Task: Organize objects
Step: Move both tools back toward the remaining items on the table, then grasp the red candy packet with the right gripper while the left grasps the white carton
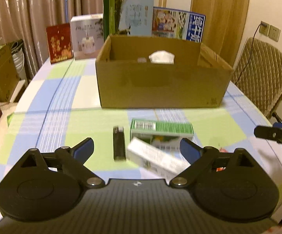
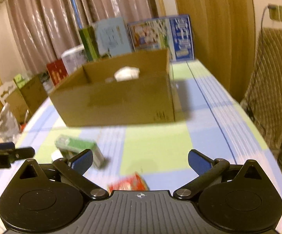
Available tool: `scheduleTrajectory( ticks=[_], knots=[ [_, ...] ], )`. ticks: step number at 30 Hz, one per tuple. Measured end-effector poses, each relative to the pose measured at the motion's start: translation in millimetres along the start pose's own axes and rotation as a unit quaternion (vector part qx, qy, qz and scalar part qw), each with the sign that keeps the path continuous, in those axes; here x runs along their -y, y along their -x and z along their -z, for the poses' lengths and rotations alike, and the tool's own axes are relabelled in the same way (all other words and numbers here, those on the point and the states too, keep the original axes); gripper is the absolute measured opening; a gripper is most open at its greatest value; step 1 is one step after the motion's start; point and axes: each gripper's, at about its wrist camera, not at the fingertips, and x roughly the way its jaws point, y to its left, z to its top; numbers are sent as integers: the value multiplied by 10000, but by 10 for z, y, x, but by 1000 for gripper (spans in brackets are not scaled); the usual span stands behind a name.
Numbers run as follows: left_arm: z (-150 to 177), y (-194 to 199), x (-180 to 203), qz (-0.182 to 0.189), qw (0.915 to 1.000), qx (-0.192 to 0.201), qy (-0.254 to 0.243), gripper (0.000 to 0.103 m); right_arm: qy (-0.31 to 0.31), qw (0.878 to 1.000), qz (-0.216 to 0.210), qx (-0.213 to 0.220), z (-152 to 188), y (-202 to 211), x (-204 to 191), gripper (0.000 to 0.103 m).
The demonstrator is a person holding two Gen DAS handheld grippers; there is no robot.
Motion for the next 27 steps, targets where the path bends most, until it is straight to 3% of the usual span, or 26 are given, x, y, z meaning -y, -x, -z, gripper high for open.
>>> scheduleTrajectory(
  ticks=[7, 10, 14, 20, 27],
  knots=[
    [93, -35, 28, 18, 9999, -108, 55, 93, 39, 9984, -289, -494, 194, -98, -52, 99],
    [83, -40, 33, 21, 9999, -83, 102, 93, 209, 9966, -371, -708, 291, -186, -133, 85],
    [78, -85, 17, 3, 9998, -135, 146, 93, -49, 9935, -536, -1005, 363, -379, -139, 71],
    [66, -198, -48, -18, 9990, -229, 388, 93, 5, 9936, -323, -1081, 394, -607, -177, 66],
    [38, -311, -52, 51, 9977, -376, 559, 93, 135, 9963, -230, -811, 360, -813, -303, 66]
  ],
)
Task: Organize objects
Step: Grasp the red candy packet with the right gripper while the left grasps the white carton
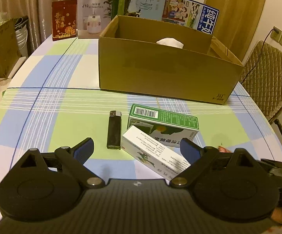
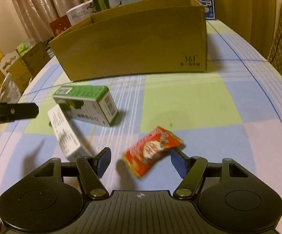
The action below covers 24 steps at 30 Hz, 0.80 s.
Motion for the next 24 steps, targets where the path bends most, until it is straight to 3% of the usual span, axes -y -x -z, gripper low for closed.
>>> scheduleTrajectory(
  ticks=[6, 9, 12, 24],
  knots=[
    [23, -41, 27, -5, 10000, -66, -72, 93, 644, 9973, 339, 55, 0, -128, -182, 64],
    [43, -77, 32, -12, 9999, -135, -102, 93, 879, 9947, 524, 61, 31, -109, -192, 50],
    [58, -105, 67, 71, 9996, -216, -163, 92, 910, 9940, 597, 99, 38, -99, -147, 29],
    [111, -417, 355, 283, 9978, -553, -239, 82, 663, 9959, 615, 13, 50, -7, -74, 27]
  ],
)
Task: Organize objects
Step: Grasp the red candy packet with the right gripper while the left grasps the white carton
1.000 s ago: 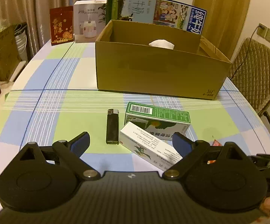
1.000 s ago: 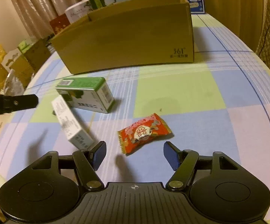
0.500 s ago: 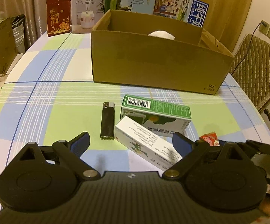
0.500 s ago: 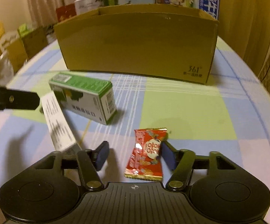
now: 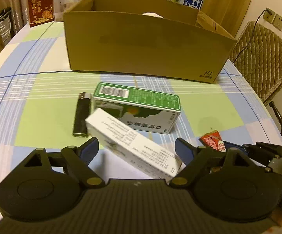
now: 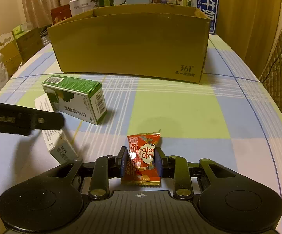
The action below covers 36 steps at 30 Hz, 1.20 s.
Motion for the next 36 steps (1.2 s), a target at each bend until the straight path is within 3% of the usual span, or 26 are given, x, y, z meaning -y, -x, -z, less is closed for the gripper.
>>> scheduleTrajectory(
  ticks=[10, 15, 22, 29, 36],
  knots=[
    [99, -29, 11, -402, 9968, -362, -583, 69, -136, 9999, -50, -65, 10, 42, 63, 27],
    [222, 151, -121, -643, 9942, -412, -754, 51, -220, 9997, -85, -49, 2, 68, 67, 27],
    [157, 130, -247, -491, 9967, -331, -557, 45, -150, 9999, -19, 2, 26, 50, 62, 27],
    [87, 55, -260, -406, 9972, -295, -562, 30, 116, 9999, 79, 84, 54, 23, 40, 27],
    [84, -4, -265, -409, 9968, -327, -606, 22, 184, 9997, 175, 62, 36, -14, -16, 28]
  ],
)
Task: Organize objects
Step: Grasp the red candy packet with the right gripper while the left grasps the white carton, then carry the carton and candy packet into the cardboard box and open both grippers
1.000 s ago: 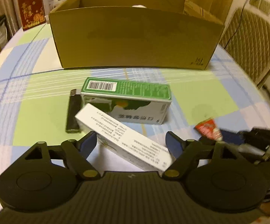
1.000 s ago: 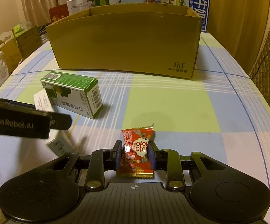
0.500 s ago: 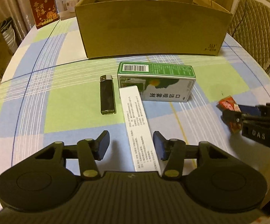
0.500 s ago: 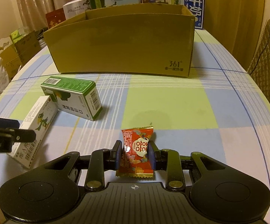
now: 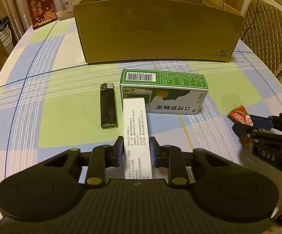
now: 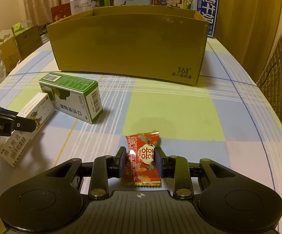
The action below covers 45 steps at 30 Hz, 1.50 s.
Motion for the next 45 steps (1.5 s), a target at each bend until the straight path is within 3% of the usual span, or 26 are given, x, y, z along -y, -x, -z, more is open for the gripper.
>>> scheduleTrajectory(
  ticks=[14, 28, 37, 45],
  knots=[
    [48, -107, -4, -65, 9998, -179, -58, 21, 73, 10000, 24, -44, -13, -16, -19, 28],
    [64, 255, -68, 69, 9997, 162, 168, 21, -182, 9994, -230, 206, -146, 267, 20, 25],
    [-183, 625, -12, 140, 9976, 668, 65, 21, -11, 9972, -298, 687, -488, 576, 84, 25],
    [-601, 771, 83, 200, 9944, 1010, -239, 21, 329, 9939, -237, 1023, -863, 695, 167, 25]
  ],
)
